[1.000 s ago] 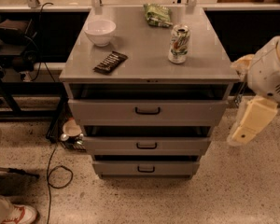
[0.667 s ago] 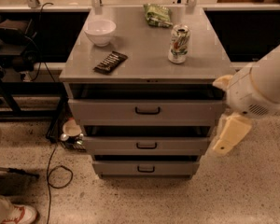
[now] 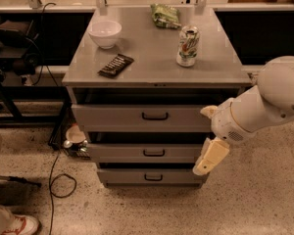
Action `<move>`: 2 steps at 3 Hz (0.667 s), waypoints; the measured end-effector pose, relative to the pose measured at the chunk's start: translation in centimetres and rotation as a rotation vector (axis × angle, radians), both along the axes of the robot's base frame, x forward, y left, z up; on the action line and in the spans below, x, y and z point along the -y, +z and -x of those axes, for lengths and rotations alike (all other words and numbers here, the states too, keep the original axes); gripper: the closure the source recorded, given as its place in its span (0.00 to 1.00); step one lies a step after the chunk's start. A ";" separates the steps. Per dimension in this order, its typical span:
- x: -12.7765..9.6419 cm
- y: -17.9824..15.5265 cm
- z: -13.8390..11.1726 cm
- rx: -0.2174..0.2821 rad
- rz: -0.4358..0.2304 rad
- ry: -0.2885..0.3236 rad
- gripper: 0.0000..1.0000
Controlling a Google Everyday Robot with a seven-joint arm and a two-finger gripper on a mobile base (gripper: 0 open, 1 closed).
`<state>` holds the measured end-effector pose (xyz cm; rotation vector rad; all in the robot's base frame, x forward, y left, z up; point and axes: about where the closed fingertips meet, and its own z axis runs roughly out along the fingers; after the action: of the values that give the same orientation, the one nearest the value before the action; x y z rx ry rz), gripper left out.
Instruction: Open middle drawer
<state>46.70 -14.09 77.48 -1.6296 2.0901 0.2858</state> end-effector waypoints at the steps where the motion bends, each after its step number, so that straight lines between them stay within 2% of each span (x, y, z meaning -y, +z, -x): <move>1: 0.0 -0.1 0.0 -0.003 0.002 0.000 0.00; 2: 1.9 -4.1 0.2 -0.037 0.035 -0.009 0.00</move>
Offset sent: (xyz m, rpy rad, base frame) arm -0.0068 -0.0644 -0.1284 -0.1056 0.1127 -0.0339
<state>46.46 -16.04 73.34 -1.6466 2.1407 0.2794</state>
